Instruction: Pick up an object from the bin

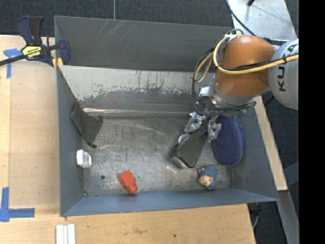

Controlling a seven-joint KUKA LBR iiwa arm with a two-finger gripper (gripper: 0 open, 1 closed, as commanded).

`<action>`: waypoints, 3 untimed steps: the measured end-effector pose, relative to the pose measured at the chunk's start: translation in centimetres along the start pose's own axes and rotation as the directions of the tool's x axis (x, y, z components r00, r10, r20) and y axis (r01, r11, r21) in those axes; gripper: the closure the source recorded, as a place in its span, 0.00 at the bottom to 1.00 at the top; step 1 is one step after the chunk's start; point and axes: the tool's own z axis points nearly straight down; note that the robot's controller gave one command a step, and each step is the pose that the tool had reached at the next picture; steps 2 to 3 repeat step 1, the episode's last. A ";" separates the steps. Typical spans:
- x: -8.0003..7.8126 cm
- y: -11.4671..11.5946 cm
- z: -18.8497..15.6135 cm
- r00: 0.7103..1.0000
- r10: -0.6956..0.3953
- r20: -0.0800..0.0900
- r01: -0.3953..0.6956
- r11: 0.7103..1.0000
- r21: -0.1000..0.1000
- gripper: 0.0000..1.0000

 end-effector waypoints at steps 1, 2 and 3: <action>0.0 0.0 -4.1 1.000 0.003 0.000 -0.003 1.000 0.000 1.00; 0.0 0.0 -4.1 1.000 0.003 0.000 -0.003 1.000 0.000 1.00; 0.0 0.0 -4.1 1.000 0.003 0.000 -0.003 1.000 0.000 1.00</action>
Offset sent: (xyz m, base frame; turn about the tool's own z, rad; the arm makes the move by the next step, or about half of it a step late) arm -0.0001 0.0001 0.0412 0.0000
